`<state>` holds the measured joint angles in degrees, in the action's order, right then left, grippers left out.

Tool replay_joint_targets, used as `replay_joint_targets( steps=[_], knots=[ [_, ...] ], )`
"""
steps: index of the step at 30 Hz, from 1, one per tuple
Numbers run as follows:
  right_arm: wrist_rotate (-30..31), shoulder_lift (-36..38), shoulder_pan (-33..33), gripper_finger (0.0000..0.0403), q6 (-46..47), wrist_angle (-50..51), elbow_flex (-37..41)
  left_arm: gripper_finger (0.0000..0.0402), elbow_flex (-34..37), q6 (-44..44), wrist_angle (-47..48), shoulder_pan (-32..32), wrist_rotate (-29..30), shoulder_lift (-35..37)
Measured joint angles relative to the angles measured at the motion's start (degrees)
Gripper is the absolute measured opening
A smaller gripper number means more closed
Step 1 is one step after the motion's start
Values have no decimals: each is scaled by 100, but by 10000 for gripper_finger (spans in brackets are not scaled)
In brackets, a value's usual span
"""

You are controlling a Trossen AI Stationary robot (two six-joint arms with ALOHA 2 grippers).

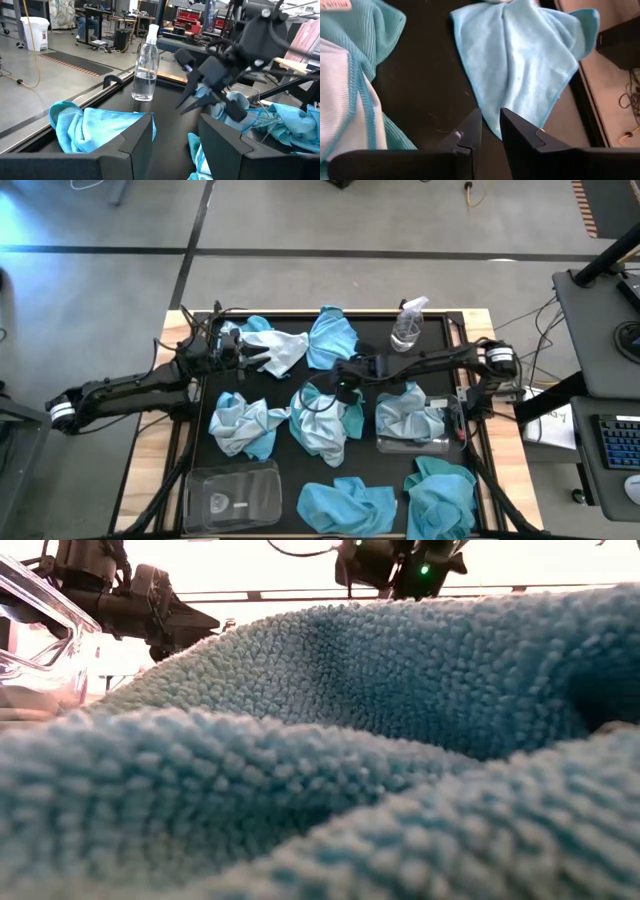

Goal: Sort microfiber towel by color & place in baskets
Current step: Put the blue microfiber towel into the left transparent bin

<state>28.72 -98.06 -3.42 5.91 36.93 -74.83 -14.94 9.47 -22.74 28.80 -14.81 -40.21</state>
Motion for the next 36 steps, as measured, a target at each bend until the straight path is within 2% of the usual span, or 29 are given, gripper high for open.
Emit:
replay_joint_targets(
  steps=[7, 12, 18, 20, 24, 36],
  knots=[
    [-24, -79, 0, 63, -94, -136, -164, 144, 0, -4, 2, 0, -6, 0],
    [-335, 146, 0, 60, -342, -472, -164, 144, 0, -165, 21, 1, -9, -5],
    [696, 232, -115, 59, -315, -485, -164, 144, 0, -177, 17, 0, -9, -9],
    [522, 232, -252, 59, -290, -490, -164, 144, 0, -179, 11, 0, -9, -7],
    [-455, 127, -623, 59, -130, -610, -151, 144, 0, -178, 4, 1, -7, -7],
    [-592, -32, -1490, 59, 214, -852, -144, 144, 2, -190, 1, 0, -4, -9]
  ],
)
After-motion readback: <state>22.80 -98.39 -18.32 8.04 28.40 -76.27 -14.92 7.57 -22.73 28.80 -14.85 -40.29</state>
